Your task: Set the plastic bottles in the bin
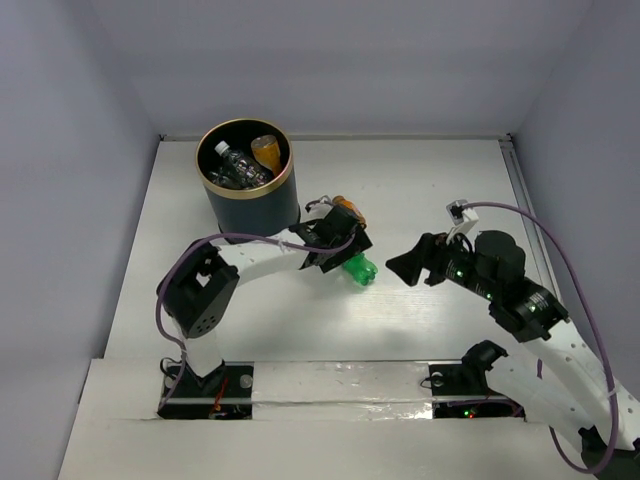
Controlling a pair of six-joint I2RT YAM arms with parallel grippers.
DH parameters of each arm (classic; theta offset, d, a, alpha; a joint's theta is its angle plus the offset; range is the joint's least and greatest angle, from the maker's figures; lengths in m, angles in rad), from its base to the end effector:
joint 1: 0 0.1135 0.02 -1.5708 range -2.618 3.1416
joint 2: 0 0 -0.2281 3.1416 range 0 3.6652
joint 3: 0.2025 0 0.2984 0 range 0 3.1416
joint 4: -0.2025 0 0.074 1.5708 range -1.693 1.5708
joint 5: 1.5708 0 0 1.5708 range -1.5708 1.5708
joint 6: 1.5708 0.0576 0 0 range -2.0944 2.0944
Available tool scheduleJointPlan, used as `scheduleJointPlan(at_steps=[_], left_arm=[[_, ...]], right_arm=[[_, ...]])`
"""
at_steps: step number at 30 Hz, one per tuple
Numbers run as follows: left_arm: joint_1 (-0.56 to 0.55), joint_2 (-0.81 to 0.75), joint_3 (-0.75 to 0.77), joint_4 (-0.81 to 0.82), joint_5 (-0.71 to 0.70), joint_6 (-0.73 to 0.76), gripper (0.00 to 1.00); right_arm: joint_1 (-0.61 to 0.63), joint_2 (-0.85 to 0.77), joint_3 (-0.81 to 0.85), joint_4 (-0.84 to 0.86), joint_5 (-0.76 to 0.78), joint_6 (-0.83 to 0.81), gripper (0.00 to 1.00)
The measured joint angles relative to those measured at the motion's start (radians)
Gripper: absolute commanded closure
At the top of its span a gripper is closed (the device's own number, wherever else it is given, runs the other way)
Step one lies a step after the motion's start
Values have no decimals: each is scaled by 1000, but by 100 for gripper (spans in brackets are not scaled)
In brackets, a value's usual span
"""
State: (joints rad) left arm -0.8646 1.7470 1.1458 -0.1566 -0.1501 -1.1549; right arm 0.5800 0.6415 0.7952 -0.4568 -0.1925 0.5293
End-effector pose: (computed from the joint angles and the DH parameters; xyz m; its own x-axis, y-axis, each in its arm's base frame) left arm 0.2857 -0.3216 0.1322 -0.8039 -0.4513 -0.3875 -0.1325 0.7710 -0.6229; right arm 0.1960 0.1416 0.3151 -0.5642 0.2228 -0.7950 -0.4701 0.7049 0.5312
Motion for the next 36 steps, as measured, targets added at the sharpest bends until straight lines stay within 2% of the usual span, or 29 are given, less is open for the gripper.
scheduleJointPlan(at_steps=[8,17,22,25,30,33,34,36], left_arm=[[0,105,114,-47,-59,-5,15],[4,152,109,-70,-74,27,34],[11,144,66,-25,-73,65,57],[18,103,13,-6,-75,96,69],[45,-43,-108,-50,-84,169,73],[71,-177,-149,-93,-88,219,73],[81,-222,-151,-105,-87,235,74],[110,-319,-147,-113,-84,272,74]], right_arm=[[0,16,0,-9,-83,-44,11],[0,124,53,-17,-80,-66,11],[0,204,140,-6,-32,-67,10],[-35,317,227,16,-17,-83,12],[-130,650,452,72,-27,-133,19],[-155,866,593,73,-13,-136,13],[-156,925,632,69,-1,-124,7],[-155,1025,690,68,37,-82,1]])
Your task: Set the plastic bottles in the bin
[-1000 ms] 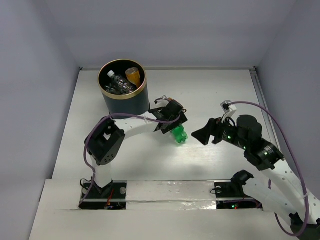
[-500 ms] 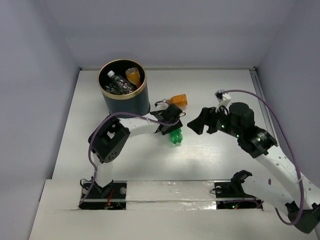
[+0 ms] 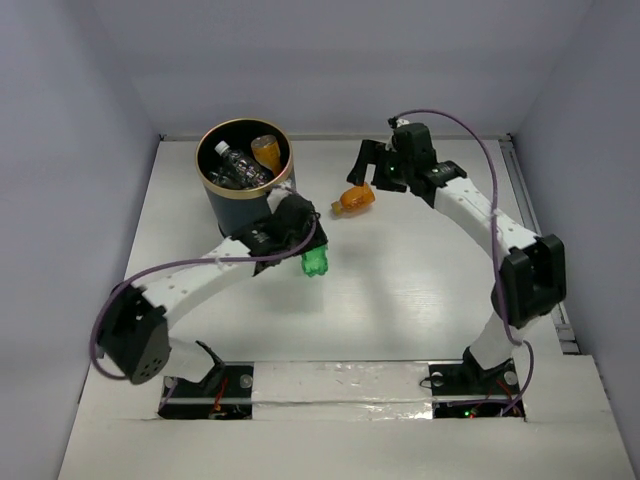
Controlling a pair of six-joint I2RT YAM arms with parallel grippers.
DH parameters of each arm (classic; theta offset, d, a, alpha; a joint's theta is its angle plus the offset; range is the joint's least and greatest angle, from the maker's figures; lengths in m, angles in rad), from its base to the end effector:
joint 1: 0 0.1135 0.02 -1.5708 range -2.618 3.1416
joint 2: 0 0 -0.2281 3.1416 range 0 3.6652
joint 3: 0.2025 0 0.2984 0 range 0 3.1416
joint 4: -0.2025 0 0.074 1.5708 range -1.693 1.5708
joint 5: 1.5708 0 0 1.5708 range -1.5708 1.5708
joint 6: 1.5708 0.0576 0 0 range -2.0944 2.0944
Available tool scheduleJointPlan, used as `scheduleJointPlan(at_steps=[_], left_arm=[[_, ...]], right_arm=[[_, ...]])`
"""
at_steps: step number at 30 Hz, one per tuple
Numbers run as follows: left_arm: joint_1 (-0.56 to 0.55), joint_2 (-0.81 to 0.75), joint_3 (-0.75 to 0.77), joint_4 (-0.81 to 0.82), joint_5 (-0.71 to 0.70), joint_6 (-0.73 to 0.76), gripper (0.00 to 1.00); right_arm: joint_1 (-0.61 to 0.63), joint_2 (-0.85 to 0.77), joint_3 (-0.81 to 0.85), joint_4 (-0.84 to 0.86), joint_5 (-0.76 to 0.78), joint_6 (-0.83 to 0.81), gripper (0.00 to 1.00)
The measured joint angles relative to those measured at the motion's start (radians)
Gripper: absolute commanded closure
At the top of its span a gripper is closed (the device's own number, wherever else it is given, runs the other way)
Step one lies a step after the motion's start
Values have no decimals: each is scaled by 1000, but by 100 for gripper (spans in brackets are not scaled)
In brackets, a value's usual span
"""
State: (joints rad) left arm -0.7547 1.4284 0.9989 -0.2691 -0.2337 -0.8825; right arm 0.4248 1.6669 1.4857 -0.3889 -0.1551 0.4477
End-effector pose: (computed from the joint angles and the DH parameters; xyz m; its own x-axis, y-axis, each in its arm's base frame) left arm 0.2845 -0.2492 0.1885 -0.7126 -0.3613 -0.6014 -0.0206 0.8676 -0.4968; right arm 0.4067 0.1937 0.2762 -0.6708 0.1660 -0.7228 -0.2610 0.8594 0.4396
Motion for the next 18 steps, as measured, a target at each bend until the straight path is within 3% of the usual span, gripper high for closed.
scheduleJointPlan(at_steps=[6,13,18], left_arm=[[134,-150,212,-62,34,129,72],[395,-134,554,-38,146,229,70],[583,-45,640,17,183,259,67]], right_arm=[[0,166,73,-14,159,183,0],[0,222,72,-25,265,404,0],[0,281,72,-23,267,482,0]])
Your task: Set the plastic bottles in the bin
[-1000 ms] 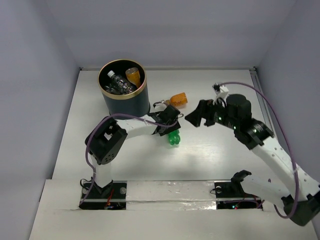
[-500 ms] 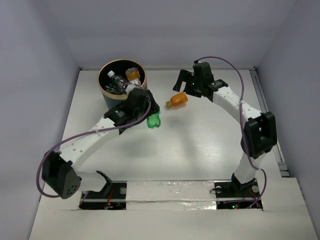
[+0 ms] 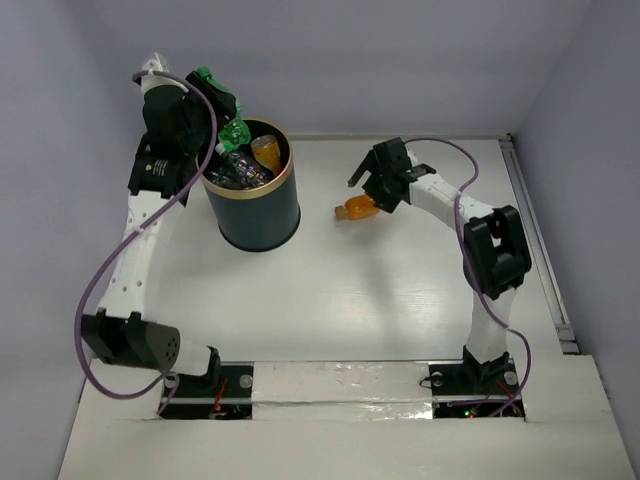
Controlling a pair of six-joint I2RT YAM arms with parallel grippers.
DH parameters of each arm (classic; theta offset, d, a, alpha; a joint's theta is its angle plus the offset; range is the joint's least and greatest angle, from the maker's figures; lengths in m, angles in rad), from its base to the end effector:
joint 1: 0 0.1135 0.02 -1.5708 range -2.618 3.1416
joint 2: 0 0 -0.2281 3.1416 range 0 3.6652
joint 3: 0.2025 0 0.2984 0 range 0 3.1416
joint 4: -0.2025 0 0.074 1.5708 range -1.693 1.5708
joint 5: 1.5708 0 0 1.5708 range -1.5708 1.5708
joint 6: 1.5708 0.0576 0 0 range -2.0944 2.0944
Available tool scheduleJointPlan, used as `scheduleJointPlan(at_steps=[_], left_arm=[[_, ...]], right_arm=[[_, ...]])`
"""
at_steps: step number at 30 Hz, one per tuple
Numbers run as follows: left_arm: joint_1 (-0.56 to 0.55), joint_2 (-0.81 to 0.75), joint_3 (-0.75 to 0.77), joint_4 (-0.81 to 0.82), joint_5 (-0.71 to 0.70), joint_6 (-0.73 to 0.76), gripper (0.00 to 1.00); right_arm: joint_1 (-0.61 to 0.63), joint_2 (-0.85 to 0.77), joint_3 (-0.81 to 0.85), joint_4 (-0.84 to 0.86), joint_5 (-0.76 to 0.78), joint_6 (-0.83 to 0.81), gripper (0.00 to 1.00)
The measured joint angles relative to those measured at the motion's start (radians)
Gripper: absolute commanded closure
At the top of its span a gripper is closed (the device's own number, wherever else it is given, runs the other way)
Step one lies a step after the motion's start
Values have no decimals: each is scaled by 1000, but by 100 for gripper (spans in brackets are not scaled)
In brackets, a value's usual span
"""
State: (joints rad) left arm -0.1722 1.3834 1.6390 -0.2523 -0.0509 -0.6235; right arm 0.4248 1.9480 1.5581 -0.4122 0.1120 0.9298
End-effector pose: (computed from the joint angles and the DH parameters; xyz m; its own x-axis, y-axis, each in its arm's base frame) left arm 0.3716 -0.0617 0.4700 -0.0680 -0.5800 -0.8117 0.1001 0.8055 -0.5840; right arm 0.4477 0.1954 0.1756 -0.6632 0.5742 -0.4801 0.3224 0.7980 0.5092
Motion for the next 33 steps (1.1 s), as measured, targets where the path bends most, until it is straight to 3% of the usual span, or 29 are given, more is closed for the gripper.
scheduleJointPlan(at_steps=[5,8,9,14,18,22,23,25,27,33], left_arm=[[81,148,0,2,49,13,58],[87,216,-12,-4,64,28,35],[87,225,-20,-8,68,33,23],[84,229,-58,-11,74,50,8],[84,219,-58,-12,79,62,7],[84,177,-58,-16,106,66,7],[84,159,-58,-16,117,66,7],[78,116,-59,-17,136,66,7],[72,60,-61,-20,148,66,8],[53,-144,-94,-27,156,77,8]], right_arm=[[0,93,5,-26,-10,37,0],[0,116,2,-39,-11,47,0],[0,117,2,-42,-11,47,0],[0,127,8,-48,-11,42,3],[0,142,12,-51,-8,18,17],[0,145,27,-56,-1,-20,22],[0,150,41,-61,1,-35,33],[0,158,65,-58,4,-58,47],[0,158,68,-47,11,-83,54],[3,26,-15,0,20,-162,55]])
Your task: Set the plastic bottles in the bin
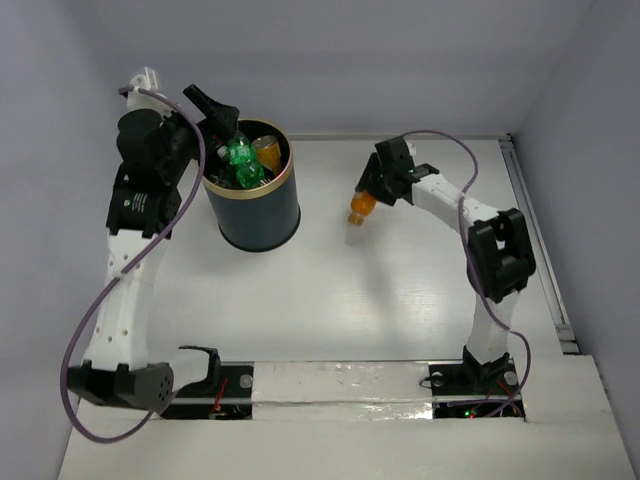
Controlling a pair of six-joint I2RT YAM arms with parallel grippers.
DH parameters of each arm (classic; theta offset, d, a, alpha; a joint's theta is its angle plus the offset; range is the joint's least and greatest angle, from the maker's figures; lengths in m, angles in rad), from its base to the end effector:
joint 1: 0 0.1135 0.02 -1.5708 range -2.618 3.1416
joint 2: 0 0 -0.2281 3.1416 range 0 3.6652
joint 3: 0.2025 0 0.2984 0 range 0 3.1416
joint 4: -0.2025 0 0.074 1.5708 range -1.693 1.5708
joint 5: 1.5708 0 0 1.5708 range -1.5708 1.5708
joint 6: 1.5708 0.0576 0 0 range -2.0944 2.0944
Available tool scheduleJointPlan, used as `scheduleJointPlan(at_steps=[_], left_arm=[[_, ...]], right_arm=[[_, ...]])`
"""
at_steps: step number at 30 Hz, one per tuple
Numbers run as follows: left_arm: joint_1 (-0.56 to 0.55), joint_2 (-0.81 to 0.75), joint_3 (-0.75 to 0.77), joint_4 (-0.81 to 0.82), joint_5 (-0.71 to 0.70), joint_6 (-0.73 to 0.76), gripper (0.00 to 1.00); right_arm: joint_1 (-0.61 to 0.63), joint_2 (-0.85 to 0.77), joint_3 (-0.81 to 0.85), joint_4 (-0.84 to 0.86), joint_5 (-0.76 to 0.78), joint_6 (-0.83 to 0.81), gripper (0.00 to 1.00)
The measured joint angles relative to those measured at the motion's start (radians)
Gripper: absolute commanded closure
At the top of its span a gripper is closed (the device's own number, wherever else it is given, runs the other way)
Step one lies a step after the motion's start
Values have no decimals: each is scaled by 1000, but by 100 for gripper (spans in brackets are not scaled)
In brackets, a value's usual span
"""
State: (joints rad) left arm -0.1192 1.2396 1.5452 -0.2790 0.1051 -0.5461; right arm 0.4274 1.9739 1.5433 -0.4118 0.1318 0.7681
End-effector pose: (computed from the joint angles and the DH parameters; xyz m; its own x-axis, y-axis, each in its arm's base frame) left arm 0.3347 -0.0462 0.4779 -0.0929 -0.5090 -0.8557 0.2038 0.8315 -0.5168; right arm 0.4467 0.1951 0.1580 -0.7186 0.4295 -0.5469 0.2336 0.8898 0.3920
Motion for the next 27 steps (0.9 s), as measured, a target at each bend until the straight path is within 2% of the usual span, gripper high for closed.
scheduleJointPlan(at_steps=[4,8,11,15,19,27], left_arm=[[1,-107,-44,-5,0,2,9],[1,-155,-81,-18,14,-4,9],[-5,-158,-93,-29,25,-7,9],[-19,-144,-88,-39,29,2,8],[-40,-109,-35,-51,25,24,8],[-61,-95,-7,-48,20,69,7]], right_arm=[[26,-149,83,2,0,-58,54],[113,-220,304,48,0,-99,54],[209,-208,495,88,-1,-124,53],[308,-95,746,134,-13,-143,51],[341,95,937,171,-5,-143,45],[374,351,983,135,18,-149,41]])
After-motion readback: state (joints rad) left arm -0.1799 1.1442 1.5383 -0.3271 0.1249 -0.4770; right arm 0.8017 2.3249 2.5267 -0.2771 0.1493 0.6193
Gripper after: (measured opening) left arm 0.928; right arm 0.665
